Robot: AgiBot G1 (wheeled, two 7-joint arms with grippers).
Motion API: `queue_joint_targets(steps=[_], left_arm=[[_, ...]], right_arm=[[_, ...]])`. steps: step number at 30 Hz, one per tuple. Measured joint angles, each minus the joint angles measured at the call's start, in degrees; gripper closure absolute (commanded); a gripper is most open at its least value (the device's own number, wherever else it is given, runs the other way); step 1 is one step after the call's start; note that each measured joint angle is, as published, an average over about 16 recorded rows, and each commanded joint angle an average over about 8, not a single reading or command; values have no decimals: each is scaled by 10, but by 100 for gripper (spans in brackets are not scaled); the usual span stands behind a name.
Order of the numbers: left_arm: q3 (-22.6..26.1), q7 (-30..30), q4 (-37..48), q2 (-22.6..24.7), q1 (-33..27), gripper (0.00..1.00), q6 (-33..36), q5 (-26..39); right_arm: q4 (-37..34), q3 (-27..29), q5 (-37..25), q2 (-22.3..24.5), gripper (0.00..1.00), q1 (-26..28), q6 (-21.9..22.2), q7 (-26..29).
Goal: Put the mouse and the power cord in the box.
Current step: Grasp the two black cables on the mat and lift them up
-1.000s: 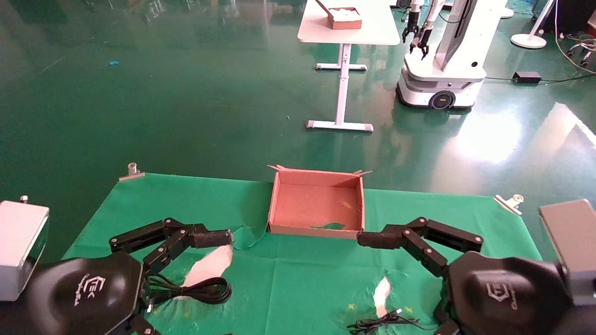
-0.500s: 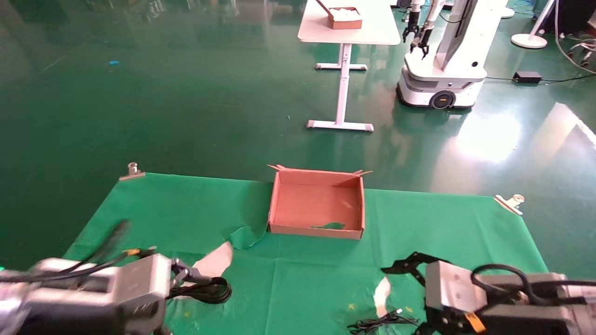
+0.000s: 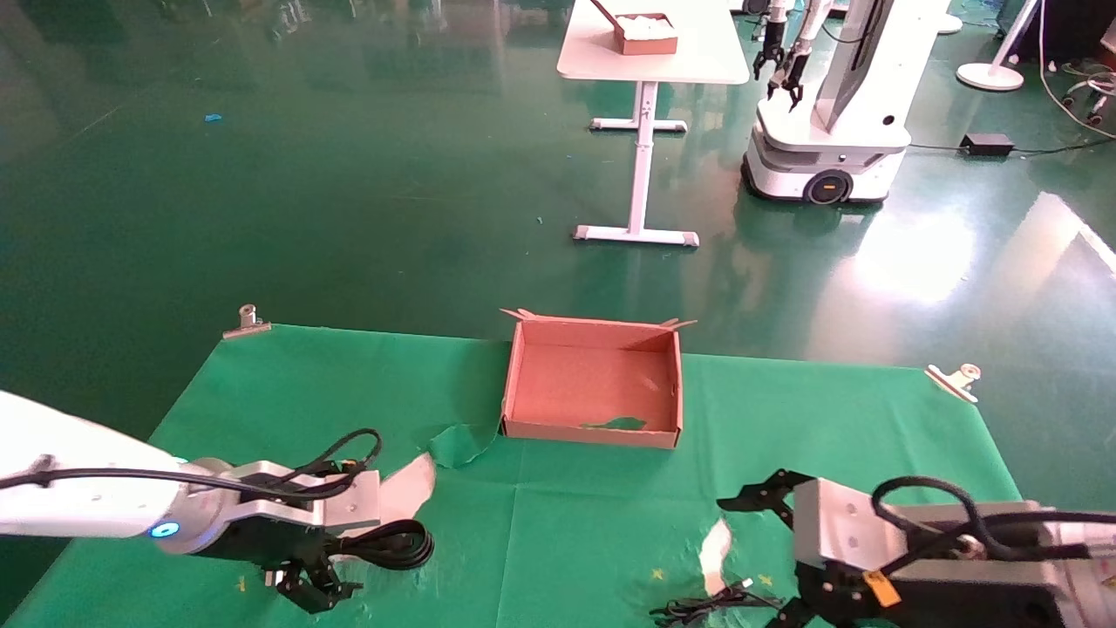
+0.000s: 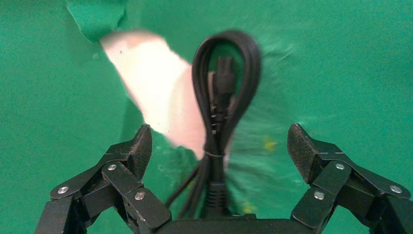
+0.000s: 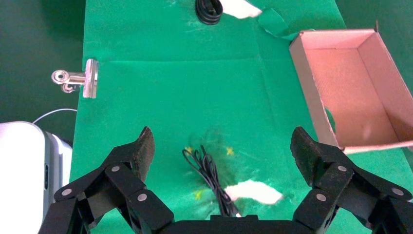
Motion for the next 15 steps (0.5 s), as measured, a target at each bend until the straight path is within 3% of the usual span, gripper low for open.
queue_joint_targets(steps=[15], left_arm=[[23,45,145,73,-38,0,-59,56]], right_arm=[[2,-7,-15,5,0,-2,-4,-1]])
